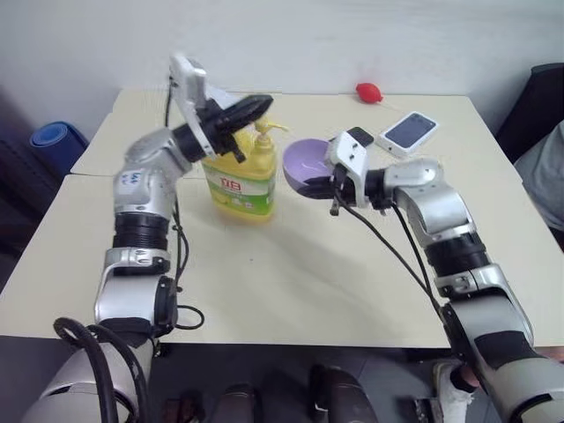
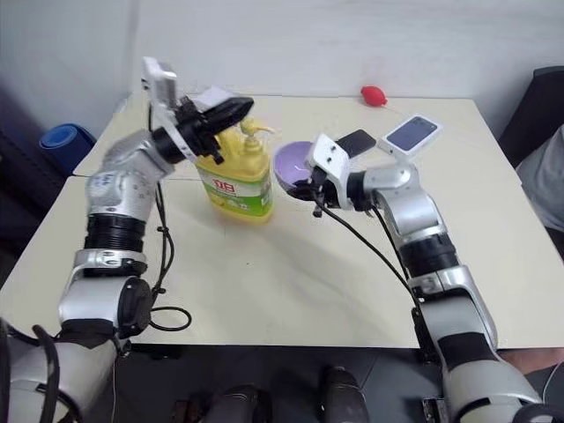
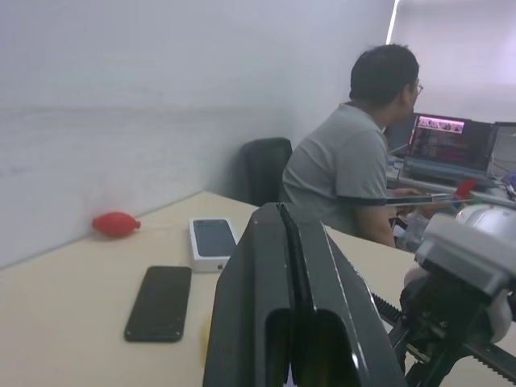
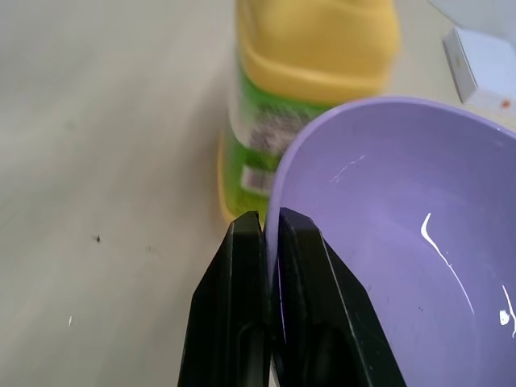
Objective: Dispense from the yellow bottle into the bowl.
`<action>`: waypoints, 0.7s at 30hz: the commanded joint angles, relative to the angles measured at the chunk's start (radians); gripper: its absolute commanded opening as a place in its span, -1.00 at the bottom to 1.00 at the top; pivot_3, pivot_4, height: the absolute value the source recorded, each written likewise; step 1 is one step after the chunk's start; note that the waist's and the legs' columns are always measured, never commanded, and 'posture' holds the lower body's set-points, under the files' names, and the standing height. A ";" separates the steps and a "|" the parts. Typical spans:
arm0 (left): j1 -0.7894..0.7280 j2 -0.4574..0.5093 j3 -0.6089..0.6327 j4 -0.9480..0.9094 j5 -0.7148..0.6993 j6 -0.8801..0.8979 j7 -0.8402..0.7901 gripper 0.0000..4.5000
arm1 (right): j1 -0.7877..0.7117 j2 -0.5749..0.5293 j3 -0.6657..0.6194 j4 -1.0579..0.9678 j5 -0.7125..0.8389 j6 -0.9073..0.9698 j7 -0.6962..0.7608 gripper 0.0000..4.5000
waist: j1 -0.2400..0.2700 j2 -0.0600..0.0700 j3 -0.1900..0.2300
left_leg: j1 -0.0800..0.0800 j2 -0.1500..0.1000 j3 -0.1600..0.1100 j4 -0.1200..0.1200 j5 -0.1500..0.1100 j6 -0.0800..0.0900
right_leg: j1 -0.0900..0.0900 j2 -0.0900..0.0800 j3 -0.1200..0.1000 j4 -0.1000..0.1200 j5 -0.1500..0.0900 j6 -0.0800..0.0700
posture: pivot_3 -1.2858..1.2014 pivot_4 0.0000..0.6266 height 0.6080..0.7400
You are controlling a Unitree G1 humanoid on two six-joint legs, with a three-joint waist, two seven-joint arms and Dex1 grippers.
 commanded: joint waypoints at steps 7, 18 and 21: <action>0.389 0.220 -0.013 -0.377 -0.030 0.021 -0.196 -0.99 | 0.321 -0.211 -0.167 -0.178 0.030 -0.134 0.010 -1.00 | 0.003 -0.001 0.001 | 0.000 0.000 0.001 0.001 0.000 0.000 | 0.001 0.000 -0.003 0.000 0.000 0.000 | 0.03 -0.52 1.00; 0.897 0.194 -0.010 -0.541 0.017 -0.111 -0.109 -0.38 | 0.587 -0.226 -0.303 -0.004 0.079 -0.396 -0.016 -0.87 | 0.028 -0.003 0.010 | 0.014 0.002 0.002 0.002 0.000 0.001 | 0.015 -0.002 0.008 -0.005 0.003 -0.002 | 0.03 -0.52 1.00; 0.935 0.199 -0.017 -0.578 0.016 -0.095 -0.094 0.00 | 0.593 -0.209 -0.319 0.052 0.094 -0.479 -0.010 -0.48 | 0.029 -0.003 0.010 | 0.015 0.004 0.002 0.000 0.000 0.000 | 0.016 -0.003 0.008 -0.003 0.002 -0.002 | 0.03 -0.52 1.00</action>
